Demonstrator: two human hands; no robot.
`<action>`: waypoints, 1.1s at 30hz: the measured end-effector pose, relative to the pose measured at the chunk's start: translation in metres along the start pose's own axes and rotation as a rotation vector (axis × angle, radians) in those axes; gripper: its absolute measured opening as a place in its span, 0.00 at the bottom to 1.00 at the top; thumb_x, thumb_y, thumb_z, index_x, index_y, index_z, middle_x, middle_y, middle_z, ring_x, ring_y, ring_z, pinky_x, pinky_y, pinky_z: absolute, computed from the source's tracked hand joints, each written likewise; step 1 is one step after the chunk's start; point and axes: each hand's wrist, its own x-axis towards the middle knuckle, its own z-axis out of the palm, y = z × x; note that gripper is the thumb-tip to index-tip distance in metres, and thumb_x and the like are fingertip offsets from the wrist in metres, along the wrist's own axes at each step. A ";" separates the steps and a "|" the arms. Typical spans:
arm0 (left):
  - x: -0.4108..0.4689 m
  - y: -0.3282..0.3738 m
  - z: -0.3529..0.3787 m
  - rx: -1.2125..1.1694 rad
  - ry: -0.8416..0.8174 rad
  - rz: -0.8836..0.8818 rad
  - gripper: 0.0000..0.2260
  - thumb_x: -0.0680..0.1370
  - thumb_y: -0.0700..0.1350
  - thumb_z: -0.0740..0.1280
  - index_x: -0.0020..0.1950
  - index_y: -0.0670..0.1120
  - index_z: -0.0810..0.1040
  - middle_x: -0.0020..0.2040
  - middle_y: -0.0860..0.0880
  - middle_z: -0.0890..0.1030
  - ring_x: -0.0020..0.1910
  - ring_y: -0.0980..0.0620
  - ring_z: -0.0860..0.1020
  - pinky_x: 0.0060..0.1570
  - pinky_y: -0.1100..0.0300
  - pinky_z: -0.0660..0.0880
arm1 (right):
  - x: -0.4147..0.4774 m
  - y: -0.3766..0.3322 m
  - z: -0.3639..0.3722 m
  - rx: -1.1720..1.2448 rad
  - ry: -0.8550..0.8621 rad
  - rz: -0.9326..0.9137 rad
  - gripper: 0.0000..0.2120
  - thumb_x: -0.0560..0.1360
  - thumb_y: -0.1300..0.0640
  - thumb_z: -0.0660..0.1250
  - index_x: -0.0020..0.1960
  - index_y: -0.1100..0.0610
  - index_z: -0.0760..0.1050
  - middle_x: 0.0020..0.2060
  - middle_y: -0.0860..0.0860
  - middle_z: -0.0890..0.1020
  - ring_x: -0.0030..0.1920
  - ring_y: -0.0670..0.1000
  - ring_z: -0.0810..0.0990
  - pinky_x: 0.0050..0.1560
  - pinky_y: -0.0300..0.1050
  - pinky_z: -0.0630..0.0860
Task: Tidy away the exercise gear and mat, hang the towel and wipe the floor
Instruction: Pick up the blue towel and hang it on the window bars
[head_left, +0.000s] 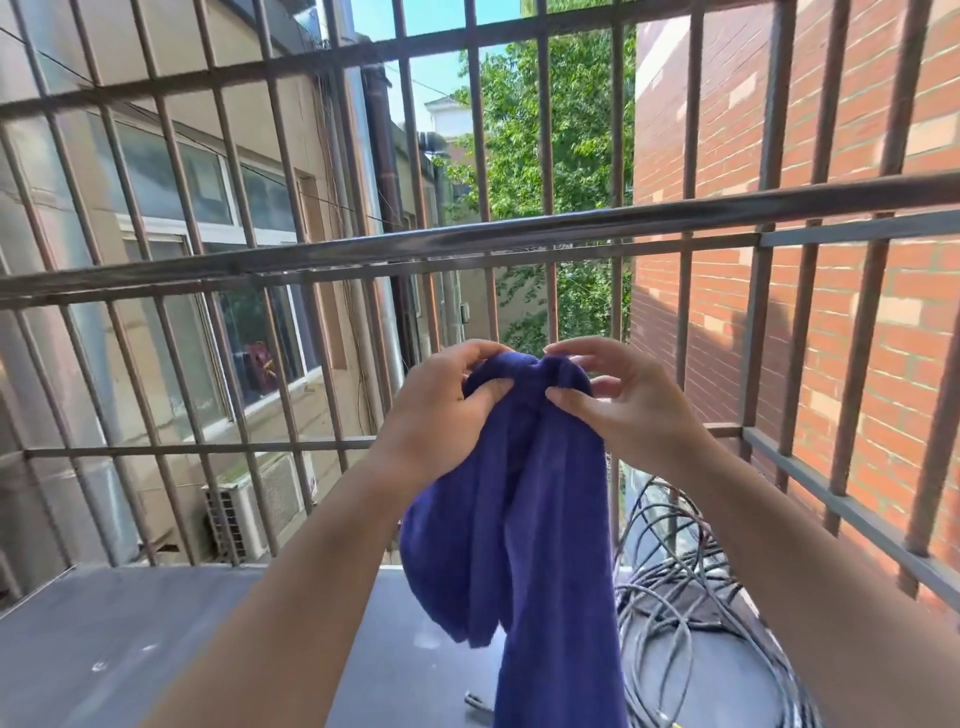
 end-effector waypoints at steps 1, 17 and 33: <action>0.002 0.001 0.000 -0.017 -0.002 0.003 0.09 0.77 0.43 0.66 0.51 0.57 0.77 0.45 0.59 0.81 0.43 0.62 0.78 0.48 0.60 0.76 | 0.000 -0.001 -0.002 -0.016 -0.012 0.000 0.15 0.69 0.58 0.73 0.50 0.41 0.78 0.46 0.45 0.82 0.43 0.51 0.82 0.45 0.48 0.81; -0.019 -0.002 0.007 -0.144 -0.126 -0.120 0.15 0.70 0.49 0.74 0.54 0.58 0.75 0.48 0.58 0.79 0.43 0.66 0.77 0.39 0.73 0.74 | 0.012 -0.028 -0.004 -0.109 0.054 -0.139 0.11 0.71 0.60 0.71 0.44 0.43 0.77 0.41 0.42 0.82 0.44 0.46 0.81 0.47 0.43 0.78; 0.030 0.042 -0.030 -0.179 0.072 0.067 0.08 0.76 0.42 0.68 0.48 0.57 0.80 0.39 0.55 0.83 0.37 0.58 0.81 0.36 0.63 0.77 | 0.031 -0.051 -0.041 -0.252 0.209 -0.172 0.09 0.69 0.55 0.73 0.48 0.46 0.78 0.42 0.46 0.83 0.42 0.49 0.81 0.48 0.50 0.77</action>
